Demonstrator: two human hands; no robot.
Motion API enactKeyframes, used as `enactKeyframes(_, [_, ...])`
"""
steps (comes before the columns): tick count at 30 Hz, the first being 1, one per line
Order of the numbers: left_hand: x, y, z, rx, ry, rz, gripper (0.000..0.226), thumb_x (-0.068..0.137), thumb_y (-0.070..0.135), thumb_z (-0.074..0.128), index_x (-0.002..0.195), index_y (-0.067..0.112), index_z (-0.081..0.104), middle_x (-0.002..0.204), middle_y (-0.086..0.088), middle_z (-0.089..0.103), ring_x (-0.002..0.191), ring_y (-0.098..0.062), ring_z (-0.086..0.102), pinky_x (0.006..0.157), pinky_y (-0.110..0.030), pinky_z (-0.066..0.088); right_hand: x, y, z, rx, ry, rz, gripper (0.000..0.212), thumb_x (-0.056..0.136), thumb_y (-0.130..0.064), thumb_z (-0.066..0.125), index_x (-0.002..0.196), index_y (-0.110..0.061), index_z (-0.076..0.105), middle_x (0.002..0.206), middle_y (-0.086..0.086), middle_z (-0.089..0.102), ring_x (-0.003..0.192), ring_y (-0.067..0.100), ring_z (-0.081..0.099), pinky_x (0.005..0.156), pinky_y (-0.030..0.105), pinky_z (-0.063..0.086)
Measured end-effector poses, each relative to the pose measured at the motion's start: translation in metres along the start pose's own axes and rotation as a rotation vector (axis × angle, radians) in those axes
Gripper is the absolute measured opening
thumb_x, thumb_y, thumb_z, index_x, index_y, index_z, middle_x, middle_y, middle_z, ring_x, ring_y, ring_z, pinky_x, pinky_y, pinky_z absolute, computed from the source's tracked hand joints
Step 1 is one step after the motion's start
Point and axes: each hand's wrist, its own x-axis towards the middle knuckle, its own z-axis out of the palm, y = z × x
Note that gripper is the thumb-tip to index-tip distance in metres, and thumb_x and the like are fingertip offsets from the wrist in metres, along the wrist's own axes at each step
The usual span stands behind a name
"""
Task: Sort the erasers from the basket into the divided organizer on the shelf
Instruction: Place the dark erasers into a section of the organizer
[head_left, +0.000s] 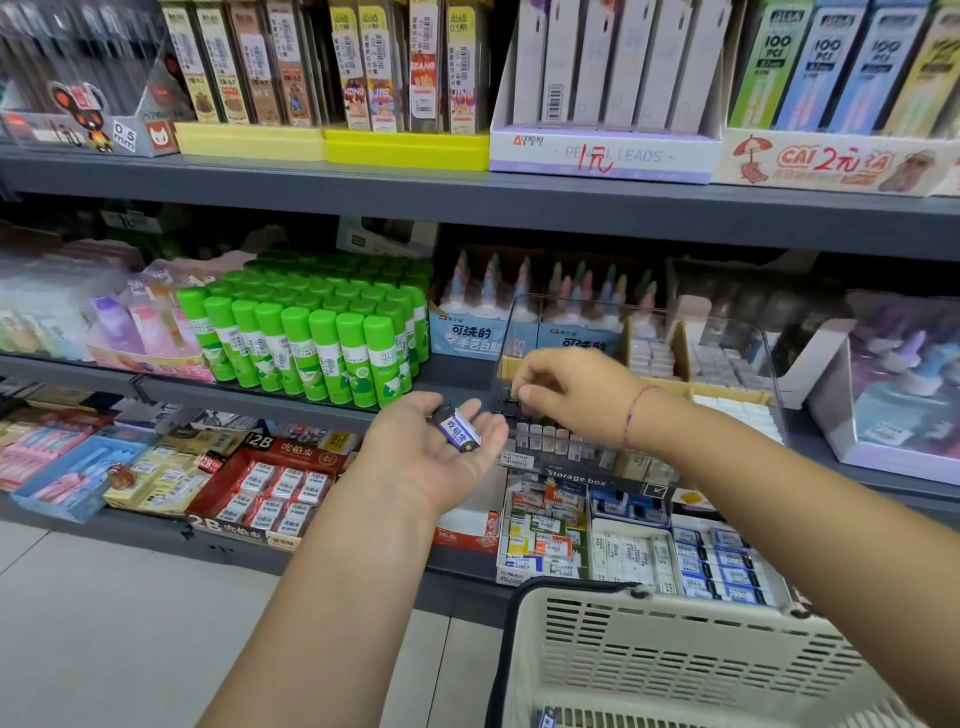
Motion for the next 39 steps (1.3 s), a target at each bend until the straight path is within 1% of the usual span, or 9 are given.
enactKeyframes(3, [0.0,-0.004,0.003,0.042,-0.046,-0.016,0.031,0.1,0.019,0.046,0.106,-0.01,0.055,0.119,-0.022,0.054,0.115,-0.031,0.055,0.094,-0.041,0.047,-0.004,-0.012,-0.014,0.193,0.074,-0.131,0.013,0.089,-0.02,0.064,0.101,-0.025,0.065,0.092,-0.008,0.065,0.077,0.004,0.056,0.076,0.019,0.047])
enactKeyframes(8, [-0.007,-0.013,0.011,0.177,-0.138,0.021,0.021,0.094,0.013,0.056,0.104,-0.005,0.061,0.11,-0.02,0.061,0.111,-0.032,0.06,0.084,-0.042,0.052,-0.007,-0.026,-0.021,0.367,-0.142,-0.166,0.031,0.087,-0.01,0.066,0.118,-0.013,0.063,0.08,-0.008,0.066,0.072,0.005,0.06,0.075,0.022,0.052])
enactKeyframes(12, [-0.007,-0.015,0.012,0.287,-0.139,0.108,0.034,0.089,0.021,0.063,0.11,-0.006,0.062,0.105,-0.023,0.065,0.097,-0.033,0.067,0.077,-0.038,0.059,-0.006,-0.015,-0.027,0.621,-0.202,-0.103,0.024,0.086,-0.001,0.064,0.109,-0.004,0.066,0.088,0.017,0.066,0.078,0.021,0.059,0.073,0.033,0.052])
enactKeyframes(17, [-0.009,-0.018,0.015,0.582,-0.12,0.268,0.04,0.095,0.039,0.051,0.102,0.001,0.064,0.098,-0.018,0.07,0.084,-0.029,0.072,0.07,-0.03,0.06,-0.006,-0.01,-0.029,0.648,-0.135,-0.057,0.013,0.08,-0.006,0.071,0.092,-0.009,0.066,0.073,0.009,0.06,0.06,0.013,0.054,0.054,0.019,0.049])
enactKeyframes(20, [0.002,-0.012,0.011,0.945,0.08,0.496,0.041,0.099,0.049,0.038,0.095,0.014,0.06,0.098,-0.007,0.064,0.09,-0.025,0.065,0.083,-0.037,0.055,-0.003,0.002,-0.031,0.608,0.046,0.062,0.018,0.076,-0.01,0.076,0.082,-0.01,0.059,0.063,0.004,0.057,0.052,0.014,0.053,0.051,0.023,0.046])
enactKeyframes(23, [0.016,-0.008,-0.001,1.162,0.176,0.574,0.038,0.099,0.05,0.035,0.091,0.021,0.057,0.103,-0.004,0.057,0.104,-0.024,0.055,0.1,-0.044,0.044,-0.001,0.012,-0.023,0.479,0.004,0.166,0.018,0.079,-0.01,0.075,0.083,-0.008,0.057,0.066,0.008,0.065,0.052,0.015,0.062,0.053,0.025,0.055])
enactKeyframes(27, [0.03,-0.014,-0.008,1.069,0.146,0.349,0.061,0.095,0.057,0.039,0.135,0.013,0.049,0.136,-0.008,0.051,0.118,-0.024,0.053,0.104,-0.043,0.042,-0.001,0.015,-0.002,0.385,-0.065,0.233,0.018,0.082,-0.011,0.073,0.091,-0.004,0.059,0.072,0.016,0.07,0.065,0.029,0.069,0.065,0.038,0.06])
enactKeyframes(32, [0.031,-0.021,-0.007,0.89,0.11,0.261,0.063,0.094,0.053,0.046,0.138,0.008,0.044,0.139,-0.008,0.048,0.111,-0.019,0.055,0.091,-0.031,0.047,0.002,0.008,0.011,0.257,-0.003,0.194,0.018,0.084,-0.018,0.071,0.095,-0.008,0.061,0.074,0.01,0.071,0.053,0.014,0.059,0.061,0.031,0.054])
enactKeyframes(39, [0.028,-0.021,-0.005,0.831,0.078,0.246,0.064,0.096,0.05,0.045,0.144,0.009,0.037,0.148,-0.009,0.04,0.122,-0.021,0.051,0.091,-0.03,0.045,0.0,0.01,0.015,0.11,-0.06,0.133,0.024,0.089,-0.026,0.065,0.111,-0.022,0.058,0.085,0.0,0.07,0.073,0.012,0.061,0.072,0.027,0.049])
